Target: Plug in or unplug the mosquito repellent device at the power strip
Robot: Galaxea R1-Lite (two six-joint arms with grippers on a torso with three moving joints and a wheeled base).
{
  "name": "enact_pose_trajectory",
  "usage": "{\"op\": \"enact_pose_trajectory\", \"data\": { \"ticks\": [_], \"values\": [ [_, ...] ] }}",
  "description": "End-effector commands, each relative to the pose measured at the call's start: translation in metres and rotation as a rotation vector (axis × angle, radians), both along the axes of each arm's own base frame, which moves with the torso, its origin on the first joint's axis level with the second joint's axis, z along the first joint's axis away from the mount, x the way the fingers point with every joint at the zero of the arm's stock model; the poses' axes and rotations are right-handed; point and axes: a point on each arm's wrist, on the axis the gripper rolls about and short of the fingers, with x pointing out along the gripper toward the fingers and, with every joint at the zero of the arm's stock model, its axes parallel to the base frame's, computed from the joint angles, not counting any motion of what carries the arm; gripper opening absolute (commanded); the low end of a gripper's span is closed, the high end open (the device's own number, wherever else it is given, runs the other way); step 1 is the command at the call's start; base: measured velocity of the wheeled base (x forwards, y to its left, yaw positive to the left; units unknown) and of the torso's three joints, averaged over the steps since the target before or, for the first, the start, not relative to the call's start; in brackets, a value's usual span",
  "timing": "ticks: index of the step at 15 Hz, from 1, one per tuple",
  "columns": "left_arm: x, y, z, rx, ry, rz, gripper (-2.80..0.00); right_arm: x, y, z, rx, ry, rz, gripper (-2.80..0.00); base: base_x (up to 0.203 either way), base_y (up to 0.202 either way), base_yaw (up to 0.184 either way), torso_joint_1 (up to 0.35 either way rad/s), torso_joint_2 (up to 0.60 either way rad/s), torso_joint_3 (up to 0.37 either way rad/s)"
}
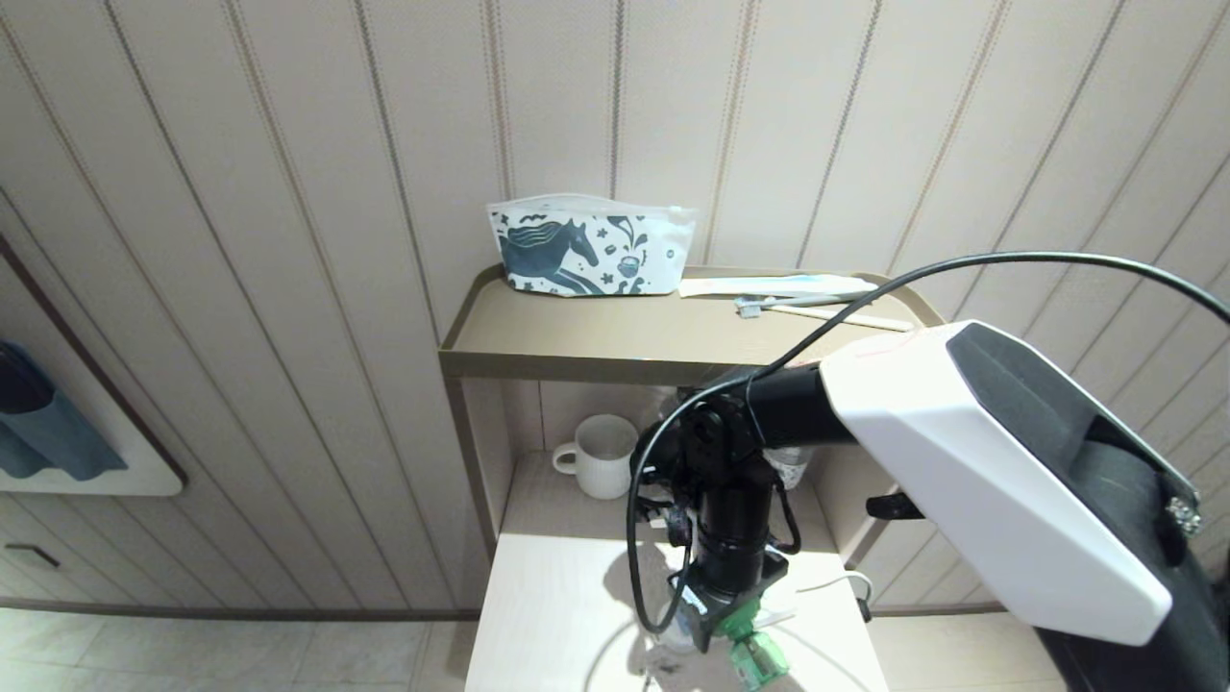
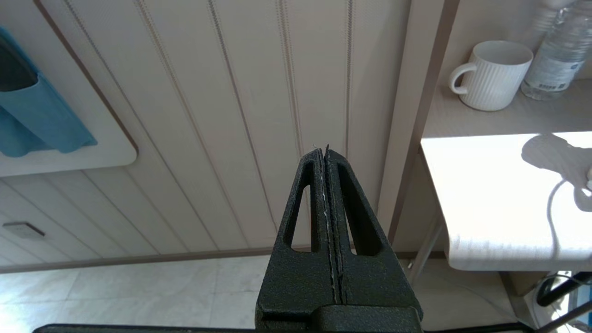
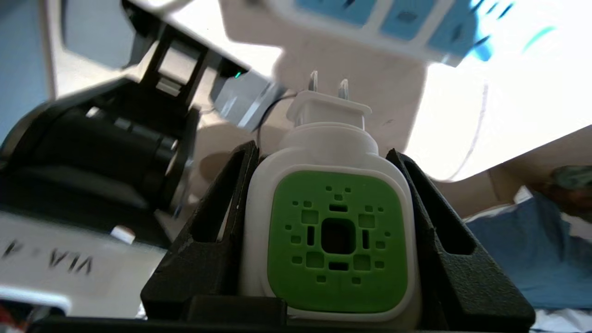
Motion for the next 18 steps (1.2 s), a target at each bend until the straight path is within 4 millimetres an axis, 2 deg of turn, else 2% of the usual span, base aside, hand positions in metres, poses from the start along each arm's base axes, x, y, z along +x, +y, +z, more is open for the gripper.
{"op": "enact_pose_trajectory", "data": {
  "ticks": [1, 11, 18],
  "values": [
    [0.0, 0.0, 0.0, 0.001, 0.002, -0.001, -2.8, 0.004, 0.002, -0.008, -0.014, -0.019, -0.006, -2.8, 0.0, 0.0, 0.0, 0.0, 0.0, 0.0],
    [0.0, 0.0, 0.0, 0.001, 0.002, 0.001, -2.8, 0.014, 0.013, -0.023, -0.02, -0.047, -0.007, -2.8, 0.0, 0.0, 0.0, 0.0, 0.0, 0.0],
    [0.0, 0.0, 0.0, 0.001, 0.002, -0.001, -2.8, 0.016, 0.019, -0.026, -0.023, -0.054, 0.0, -2.8, 0.0, 0.0, 0.0, 0.0, 0.0, 0.0]
  ]
}}
